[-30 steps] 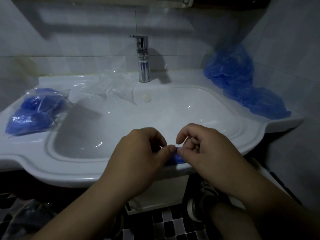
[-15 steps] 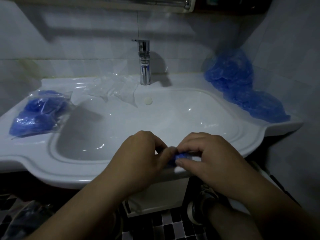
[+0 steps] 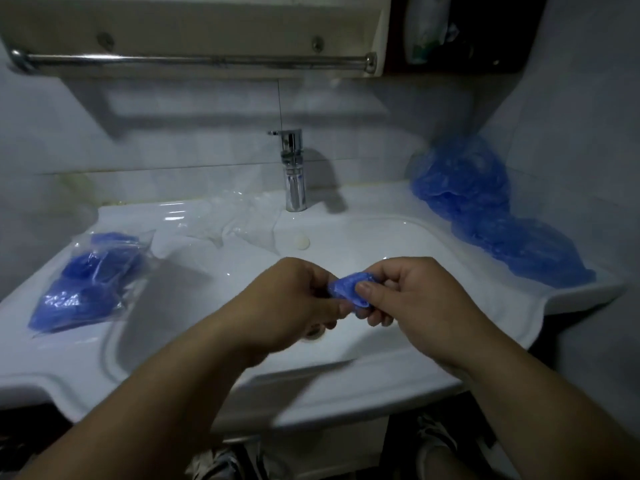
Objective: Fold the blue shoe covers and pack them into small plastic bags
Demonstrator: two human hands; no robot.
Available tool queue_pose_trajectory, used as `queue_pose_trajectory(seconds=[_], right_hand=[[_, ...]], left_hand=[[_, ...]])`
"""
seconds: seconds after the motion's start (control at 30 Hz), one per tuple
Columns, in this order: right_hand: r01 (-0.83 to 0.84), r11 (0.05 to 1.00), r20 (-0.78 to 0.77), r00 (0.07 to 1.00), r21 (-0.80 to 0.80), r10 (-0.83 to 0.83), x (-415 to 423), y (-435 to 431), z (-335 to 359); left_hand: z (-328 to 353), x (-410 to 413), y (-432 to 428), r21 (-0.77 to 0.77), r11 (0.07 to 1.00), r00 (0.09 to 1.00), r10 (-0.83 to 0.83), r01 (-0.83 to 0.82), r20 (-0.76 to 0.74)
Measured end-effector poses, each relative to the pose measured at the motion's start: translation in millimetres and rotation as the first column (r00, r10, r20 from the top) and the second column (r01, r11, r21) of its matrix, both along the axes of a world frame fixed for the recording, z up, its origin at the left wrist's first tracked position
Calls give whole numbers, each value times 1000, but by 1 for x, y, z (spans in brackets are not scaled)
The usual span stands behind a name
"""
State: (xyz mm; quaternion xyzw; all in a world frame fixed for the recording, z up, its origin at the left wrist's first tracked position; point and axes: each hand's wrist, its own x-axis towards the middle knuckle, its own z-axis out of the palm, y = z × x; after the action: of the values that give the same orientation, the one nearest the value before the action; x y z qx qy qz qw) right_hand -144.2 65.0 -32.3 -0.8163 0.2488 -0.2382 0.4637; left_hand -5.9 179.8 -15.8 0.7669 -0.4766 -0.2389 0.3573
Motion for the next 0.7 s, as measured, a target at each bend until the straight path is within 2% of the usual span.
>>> queue_pose_trajectory(seconds=[0.07,0.1,0.13,0.17,0.2,0.23,0.27,0.33,0.43,0.5,0.57,0.7], right_hand=[[93,996,-29,995,8,-92,8,-9,0],[139,990,-40,990,-7,-139,12,-14,-1],[174,985,-41,984,-15,-174,15,-17,-2],[196,981,-33,980,-10,-196,17,-19,-3],[207,978,-23,978,8,-207,19,-20,-4],[209,977,-16,978,27,-209,21,-19,-5],[205,978,-10,979,38,-205,21,-19,-7],[192,981,4,981,38,-193,21,-16,-9],[176,984,32,984,25,-177,17,-15,-8],[171,985,45,984,34,-172,14,-14,-7],[170,985,49,984,33,-172,11,-13,-7],[168,986,50,985,11,-168,6,-9,-6]], left_hand=[[0,19,-8,26,1000,996,16,-14,-87],[-2,31,-14,32,997,995,74,-71,-70],[-7,48,-22,28,988,988,151,-151,19],[-12,67,-30,22,972,957,225,-233,184],[-19,86,-38,26,958,886,253,-285,389],[-24,103,-44,49,949,788,228,-310,572],[-29,118,-50,86,942,697,176,-324,695],[-36,138,-59,205,902,601,72,-380,796],[-47,152,-65,357,831,558,-68,-427,827],[-53,160,-66,354,832,584,-44,-427,810],[-54,164,-66,258,872,619,63,-416,783],[-38,155,-59,-22,929,624,266,-371,735]])
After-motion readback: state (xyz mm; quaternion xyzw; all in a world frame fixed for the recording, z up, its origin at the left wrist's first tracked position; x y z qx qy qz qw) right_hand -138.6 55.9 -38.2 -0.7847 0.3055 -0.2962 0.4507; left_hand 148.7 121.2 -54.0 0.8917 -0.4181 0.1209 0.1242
